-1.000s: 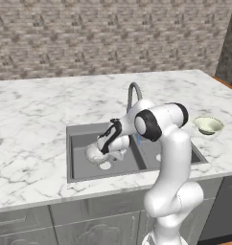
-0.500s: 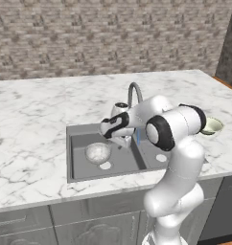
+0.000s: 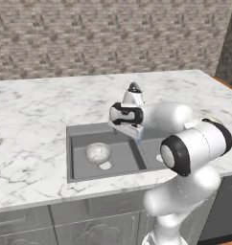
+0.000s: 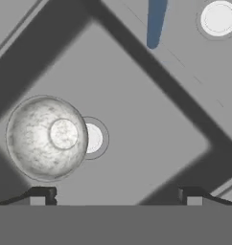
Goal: Rinse each bowl for a few seconds and place them down in the sink or on the counter.
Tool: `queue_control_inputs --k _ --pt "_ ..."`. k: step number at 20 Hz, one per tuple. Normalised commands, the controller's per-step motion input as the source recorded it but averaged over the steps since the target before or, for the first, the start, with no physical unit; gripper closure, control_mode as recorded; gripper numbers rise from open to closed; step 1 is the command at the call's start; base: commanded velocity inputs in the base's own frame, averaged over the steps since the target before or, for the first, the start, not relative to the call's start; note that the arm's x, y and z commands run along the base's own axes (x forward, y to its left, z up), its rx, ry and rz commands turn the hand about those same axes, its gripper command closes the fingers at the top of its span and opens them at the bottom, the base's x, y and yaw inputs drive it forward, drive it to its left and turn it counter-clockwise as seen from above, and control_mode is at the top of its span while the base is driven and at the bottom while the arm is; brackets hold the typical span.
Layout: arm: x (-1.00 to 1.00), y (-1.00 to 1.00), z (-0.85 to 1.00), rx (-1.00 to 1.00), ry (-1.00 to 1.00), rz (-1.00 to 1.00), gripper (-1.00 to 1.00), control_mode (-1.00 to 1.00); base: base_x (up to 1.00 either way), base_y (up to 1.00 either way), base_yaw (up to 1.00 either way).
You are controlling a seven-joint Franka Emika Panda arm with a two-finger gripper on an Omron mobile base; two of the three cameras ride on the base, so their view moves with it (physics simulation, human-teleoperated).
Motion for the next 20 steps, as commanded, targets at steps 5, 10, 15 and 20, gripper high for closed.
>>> queue_control_inputs --k 5,10,15,20 --pt "-0.66 -0.63 0.36 -0.01 0.04 0.14 -1.0 -1.0 0.0 0.0 0.0" --pt "-0.68 -0.98 0.03 -0.06 0.0 0.31 -1.0 -1.0 0.0 0.0 0.0" --pt "-0.36 -1.0 0.07 -0.15 0.0 0.37 -1.0 -1.0 0.0 0.0 0.0" --pt "-0.04 -1.0 0.14 -0.19 0.0 0.34 -1.0 -1.0 0.0 0.0 0.0"
